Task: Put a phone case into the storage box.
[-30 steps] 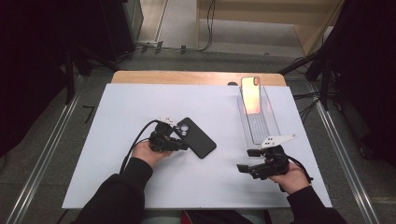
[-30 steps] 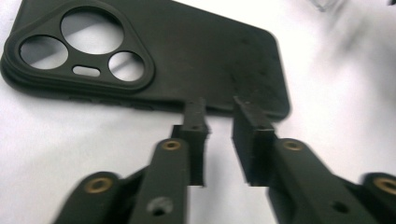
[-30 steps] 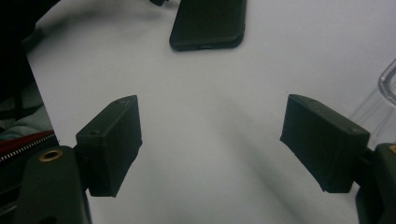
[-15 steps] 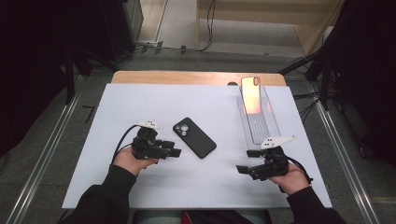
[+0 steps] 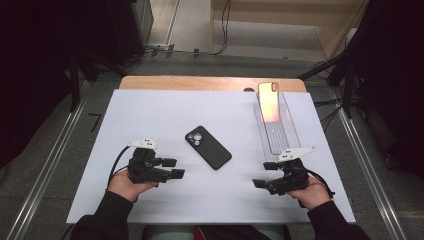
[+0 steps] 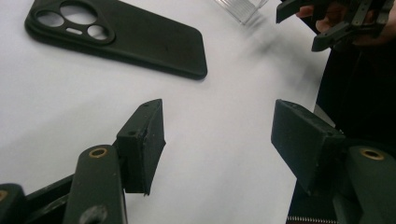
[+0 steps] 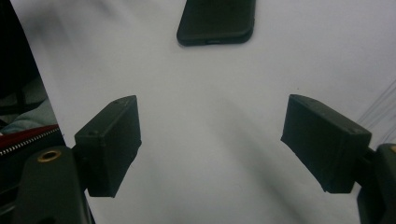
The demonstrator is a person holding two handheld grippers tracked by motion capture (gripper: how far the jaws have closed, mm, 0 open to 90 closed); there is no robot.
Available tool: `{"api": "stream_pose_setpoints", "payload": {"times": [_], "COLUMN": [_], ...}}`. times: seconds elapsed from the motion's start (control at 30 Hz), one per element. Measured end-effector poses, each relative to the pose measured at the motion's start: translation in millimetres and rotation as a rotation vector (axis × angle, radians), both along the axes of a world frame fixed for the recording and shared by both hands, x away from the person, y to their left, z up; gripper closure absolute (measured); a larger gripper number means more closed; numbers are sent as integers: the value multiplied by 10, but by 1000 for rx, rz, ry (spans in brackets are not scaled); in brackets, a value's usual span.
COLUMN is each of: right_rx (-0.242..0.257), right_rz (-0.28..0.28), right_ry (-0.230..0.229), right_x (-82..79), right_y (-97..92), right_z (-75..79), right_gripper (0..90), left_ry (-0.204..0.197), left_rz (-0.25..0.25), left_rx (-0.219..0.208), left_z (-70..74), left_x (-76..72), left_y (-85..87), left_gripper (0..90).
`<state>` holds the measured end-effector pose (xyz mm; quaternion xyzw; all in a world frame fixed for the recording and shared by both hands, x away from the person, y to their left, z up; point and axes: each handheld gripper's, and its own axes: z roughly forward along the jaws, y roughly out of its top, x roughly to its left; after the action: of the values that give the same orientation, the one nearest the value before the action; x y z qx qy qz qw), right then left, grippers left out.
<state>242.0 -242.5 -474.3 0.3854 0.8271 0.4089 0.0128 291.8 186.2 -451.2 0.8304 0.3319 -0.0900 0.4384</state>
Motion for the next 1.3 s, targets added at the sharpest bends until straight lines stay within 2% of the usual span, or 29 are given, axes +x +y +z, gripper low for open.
{"api": "stream_pose_setpoints", "payload": {"times": [0.07, 0.17, 0.37, 0.5, 0.63, 0.8, 1.03, 1.3], "right_rx": [6, 5, 20, 15, 29, 9, 11, 15], "right_rz": [-1, 0, 8, 17, 18, -9, -65, -128], "right_ry": [-9, -11, -29, -11, 30, 28, -35, -43], "right_x": [0, -4, -2, 11, 48, 110, 211, 350], "right_y": [-2, 8, 17, 33, 75, 212, 327, 403], "right_z": [1, 0, 3, 6, 44, 149, 308, 377], "right_gripper": [178, 179, 179, 176, 175, 163, 162, 154], "left_ry": [-3, -6, -6, -5, -5, -7, -2, -2], "left_rz": [4, 3, 23, 33, 42, 46, 53, 55], "left_rx": [10, 3, 13, 11, 10, 11, 13, 15], "left_z": [-4, -26, -54, -56, -53, -44, -41, -37], "left_x": [-32, -76, -84, -75, -76, -88, -95, -112], "left_y": [41, 120, 194, 194, 198, 198, 218, 209], "left_gripper": [330, 330, 329, 308, 308, 308, 308, 308]}}
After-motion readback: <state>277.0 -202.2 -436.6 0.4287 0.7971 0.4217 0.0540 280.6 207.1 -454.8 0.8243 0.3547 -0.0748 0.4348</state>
